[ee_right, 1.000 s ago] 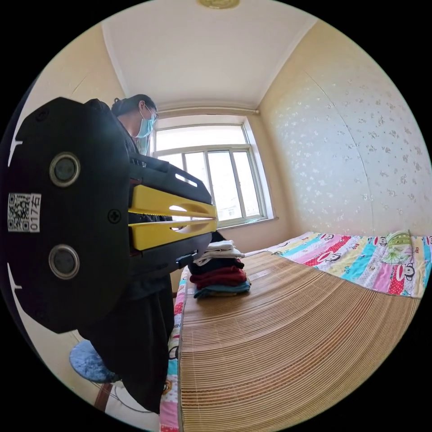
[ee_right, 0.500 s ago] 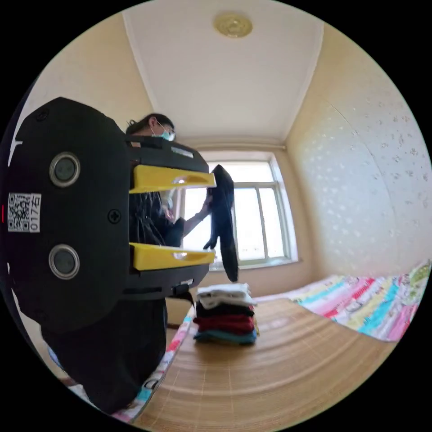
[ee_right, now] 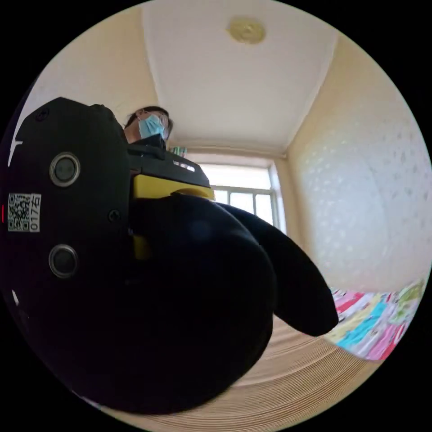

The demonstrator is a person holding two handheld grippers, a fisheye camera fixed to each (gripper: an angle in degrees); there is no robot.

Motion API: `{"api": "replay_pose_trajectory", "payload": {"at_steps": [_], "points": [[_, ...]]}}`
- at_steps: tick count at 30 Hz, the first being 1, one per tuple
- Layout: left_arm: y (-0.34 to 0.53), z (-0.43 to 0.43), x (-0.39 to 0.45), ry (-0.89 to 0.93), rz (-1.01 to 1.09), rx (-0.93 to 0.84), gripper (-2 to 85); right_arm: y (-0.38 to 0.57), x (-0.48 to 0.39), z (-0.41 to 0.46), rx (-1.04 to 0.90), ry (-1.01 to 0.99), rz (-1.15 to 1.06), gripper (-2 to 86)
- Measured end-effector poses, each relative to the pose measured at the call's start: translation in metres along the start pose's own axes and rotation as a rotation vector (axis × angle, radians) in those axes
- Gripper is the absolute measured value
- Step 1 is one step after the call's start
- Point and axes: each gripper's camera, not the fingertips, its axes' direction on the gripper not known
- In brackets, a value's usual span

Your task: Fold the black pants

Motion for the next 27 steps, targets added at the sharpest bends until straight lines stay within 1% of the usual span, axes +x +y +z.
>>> {"api": "replay_pose_trajectory", "payload": {"at_steps": [2,3,4,5,6,7,8,9,10,11,12,13,15,17,19,20,21,22,23,24,25,26,27], "points": [[-0.011,0.014,-0.009,-0.004,0.003,-0.08,5.2,0.003,-0.04,0.0,0.015,-0.155,-0.215,8.7],[-0.016,0.017,-0.014,0.007,0.011,-0.103,5.4,0.003,-0.053,0.003,-0.006,-0.182,-0.269,8.5],[-0.016,0.01,-0.02,0.016,0.018,-0.088,6.1,0.002,-0.081,0.015,-0.075,-0.199,-0.369,8.3],[-0.016,0.003,-0.024,0.019,0.01,-0.066,6.5,0.005,-0.113,0.032,-0.166,-0.166,-0.475,8.1],[-0.012,-0.018,-0.034,0.029,-0.026,0.006,7.6,0.008,-0.13,0.042,-0.219,-0.137,-0.528,8.2],[-0.004,-0.045,-0.046,0.059,-0.06,0.1,8.7,0.018,-0.161,0.066,-0.332,-0.066,-0.634,8.2],[0.001,-0.061,-0.051,0.081,-0.072,0.156,9.3,0.031,-0.185,0.092,-0.437,0.002,-0.729,8.4],[0.015,-0.094,-0.061,0.106,-0.088,0.28,9.9,0.038,-0.196,0.105,-0.489,0.034,-0.773,8.5],[0.033,-0.127,-0.068,0.079,-0.119,0.411,10.0,0.054,-0.213,0.13,-0.586,0.093,-0.863,8.9],[0.041,-0.141,-0.07,0.049,-0.138,0.463,10.0,0.071,-0.225,0.152,-0.667,0.139,-0.953,9.3],[0.058,-0.167,-0.075,-0.036,-0.191,0.533,9.9,0.079,-0.229,0.161,-0.703,0.152,-0.996,9.6],[0.071,-0.185,-0.082,-0.12,-0.269,0.559,10.0,0.094,-0.236,0.177,-0.756,0.155,-1.069,10.0],[0.089,-0.202,-0.099,-0.16,-0.398,0.582,10.8,0.116,-0.244,0.194,-0.816,0.116,-1.176,10.3],[0.107,-0.209,-0.12,-0.072,-0.46,0.648,11.9,0.143,-0.25,0.205,-0.831,0.004,-1.312,9.9],[0.131,-0.208,-0.152,0.119,-0.517,0.75,12.5,0.157,-0.248,0.204,-0.804,-0.105,-1.38,9.2],[0.137,-0.206,-0.162,0.156,-0.551,0.76,12.9,0.16,-0.242,0.202,-0.775,-0.195,-1.392,8.6],[0.147,-0.199,-0.18,0.217,-0.635,0.757,13.6,0.161,-0.237,0.201,-0.763,-0.248,-1.386,8.3],[0.157,-0.19,-0.197,0.288,-0.698,0.751,15.0,0.16,-0.226,0.199,-0.735,-0.359,-1.36,7.9],[0.161,-0.186,-0.205,0.331,-0.712,0.757,15.7,0.159,-0.213,0.2,-0.706,-0.463,-1.33,7.4],[0.167,-0.178,-0.216,0.419,-0.72,0.776,15.8,0.16,-0.207,0.2,-0.698,-0.517,-1.32,7.3],[0.171,-0.173,-0.223,0.48,-0.725,0.786,15.7,0.162,-0.2,0.203,-0.688,-0.621,-1.319,7.0],[0.172,-0.172,-0.225,0.494,-0.729,0.783,15.6,0.166,-0.2,0.21,-0.717,-0.678,-1.342,6.8],[0.172,-0.173,-0.228,0.491,-0.735,0.768,15.6,0.169,-0.203,0.215,-0.742,-0.687,-1.354,6.8]]}}
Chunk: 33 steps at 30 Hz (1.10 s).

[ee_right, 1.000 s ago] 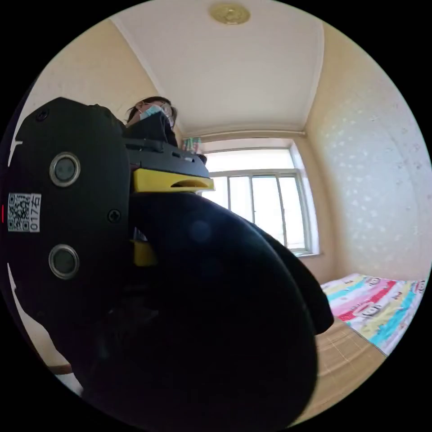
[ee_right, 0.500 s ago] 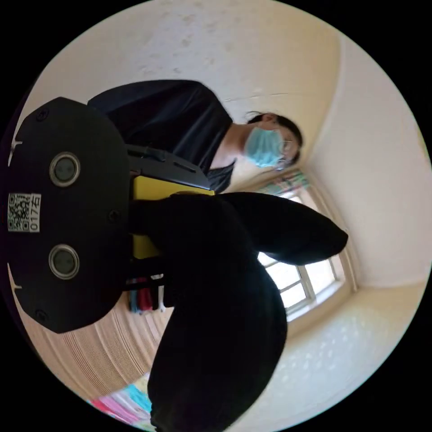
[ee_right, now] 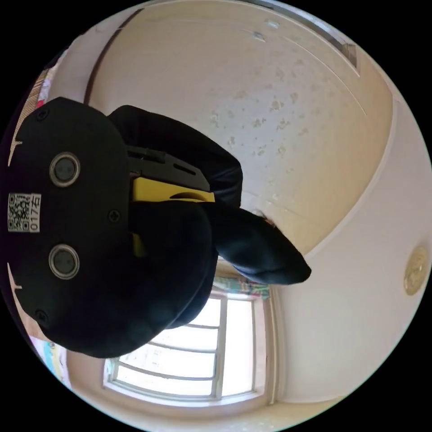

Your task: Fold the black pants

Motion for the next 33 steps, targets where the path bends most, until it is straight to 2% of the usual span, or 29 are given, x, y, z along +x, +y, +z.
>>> {"api": "replay_pose_trajectory", "payload": {"at_steps": [3,6,8,11,13,15,17,20,22,25,26,29,31,33], "points": [[-0.012,-0.008,0.014,-0.076,0.022,-0.01,16.0,-0.025,0.027,0.044,-0.187,-0.095,0.02,6.7],[-0.028,-0.022,0.019,-0.13,-0.034,0.023,20.5,-0.038,0.078,0.121,-0.478,-0.228,0.151,6.7],[-0.037,-0.031,0.006,-0.089,-0.094,0.056,22.2,-0.027,0.117,0.195,-0.686,-0.332,0.259,6.6],[-0.05,-0.032,-0.04,0.003,-0.242,0.063,22.6,0.003,0.152,0.281,-0.863,-0.521,0.367,6.2],[-0.058,-0.019,-0.082,0.154,-0.323,0.015,20.7,0.02,0.162,0.329,-0.978,-0.584,0.408,6.1],[-0.062,-0.016,-0.095,0.255,-0.276,0.029,17.3,0.031,0.165,0.367,-1.107,-0.576,0.441,6.2],[-0.068,-0.02,-0.084,0.327,-0.155,0.084,13.1,0.035,0.16,0.396,-1.227,-0.471,0.466,6.4],[-0.088,-0.041,-0.024,0.353,0.159,0.126,9.4,0.032,0.151,0.4,-1.221,-0.257,0.558,7.3],[-0.093,-0.061,0.054,0.175,0.457,0.136,8.7,0.038,0.148,0.387,-1.172,-0.064,0.675,8.4],[-0.07,-0.063,0.15,-0.113,0.764,0.156,8.2,0.064,0.15,0.343,-1.02,0.307,1.019,12.1],[-0.064,-0.059,0.164,-0.166,0.809,0.149,8.1,0.074,0.148,0.317,-0.913,0.456,1.155,13.2],[-0.03,-0.01,0.206,-0.454,0.959,0.09,7.6,0.093,0.13,0.266,-0.761,0.793,1.405,12.5],[-0.009,0.033,0.203,-0.642,0.973,0.101,7.1,0.083,0.116,0.26,-0.642,0.928,1.372,12.6],[-0.003,0.055,0.188,-0.744,0.947,0.122,6.7,0.061,0.102,0.274,-0.512,0.954,1.203,13.8]]}}
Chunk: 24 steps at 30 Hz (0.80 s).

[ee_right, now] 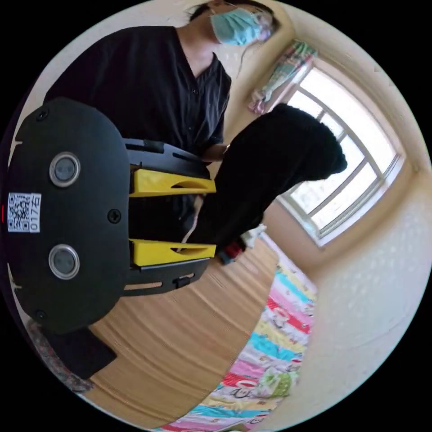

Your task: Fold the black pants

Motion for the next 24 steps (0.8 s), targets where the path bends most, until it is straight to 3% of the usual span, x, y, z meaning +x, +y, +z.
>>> {"api": "replay_pose_trajectory", "payload": {"at_steps": [2,8,14,20,24], "points": [[0.01,0.017,0.002,-0.08,-0.011,-0.041,6.6,0.009,-0.039,0.0,0.092,0.047,-0.106,14.8],[0.035,0.038,-0.015,-0.08,-0.124,-0.103,6.3,0.02,-0.102,0.08,-0.001,0.351,-0.177,22.4],[0.026,0.029,0.02,-0.103,0.026,-0.177,6.4,0.021,-0.143,0.075,0.219,0.514,-0.162,9.9],[0.013,-0.025,0.01,0.043,0.018,-0.184,7.4,0.002,-0.162,0.026,0.227,0.209,-0.383,5.5],[0.017,-0.055,-0.007,0.107,-0.065,-0.192,8.6,-0.012,-0.135,-0.007,0.328,-0.02,-0.328,3.9]]}}
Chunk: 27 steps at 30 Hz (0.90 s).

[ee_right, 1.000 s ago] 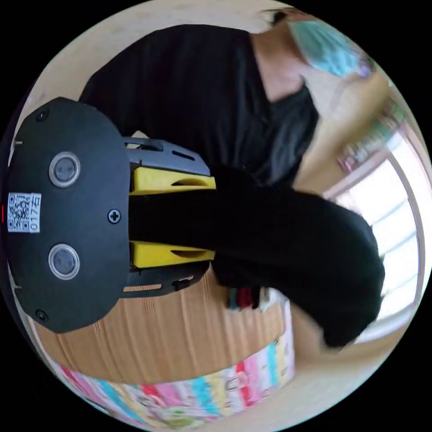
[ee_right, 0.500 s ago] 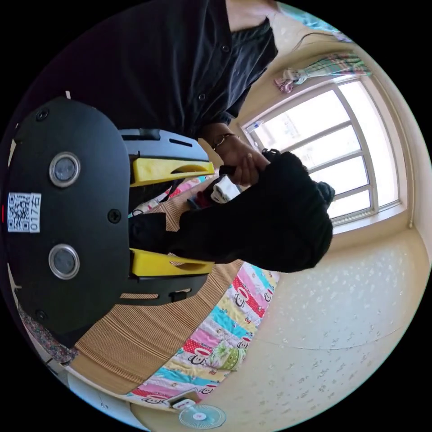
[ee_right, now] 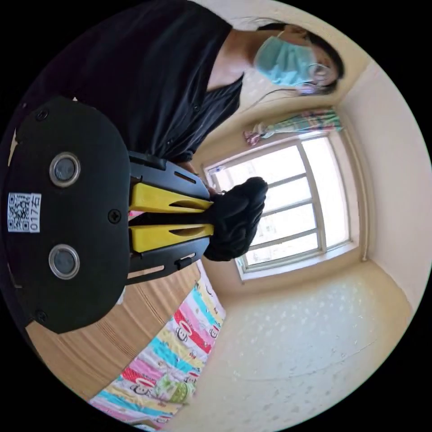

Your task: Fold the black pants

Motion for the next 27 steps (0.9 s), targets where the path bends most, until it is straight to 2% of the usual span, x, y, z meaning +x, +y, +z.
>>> {"api": "replay_pose_trajectory", "payload": {"at_steps": [4,8,13,17,19,20,22,27], "points": [[0.021,-0.024,-0.018,0.102,-0.098,0.036,12.7,-0.023,0.0,-0.024,0.127,0.016,-0.009,2.3],[0.052,-0.04,-0.042,0.245,-0.23,0.108,13.5,-0.056,-0.029,-0.038,0.163,0.085,-0.11,1.5],[0.09,-0.06,-0.066,0.518,-0.325,0.229,13.4,-0.088,-0.057,-0.06,0.2,0.08,-0.209,1.1],[0.107,-0.08,-0.073,0.65,-0.344,0.333,13.6,-0.107,-0.077,-0.087,0.276,0.004,-0.282,0.9],[0.122,-0.08,-0.086,0.84,-0.416,0.377,14.1,-0.115,-0.086,-0.097,0.309,-0.025,-0.309,0.9],[0.126,-0.079,-0.09,0.878,-0.438,0.387,14.3,-0.119,-0.093,-0.103,0.326,-0.041,-0.328,0.9],[0.141,-0.08,-0.098,0.902,-0.492,0.445,16.3,-0.126,-0.102,-0.11,0.343,-0.065,-0.352,0.9],[0.164,-0.089,-0.105,0.981,-0.479,0.605,19.2,-0.14,-0.123,-0.132,0.363,-0.085,-0.397,0.8]]}}
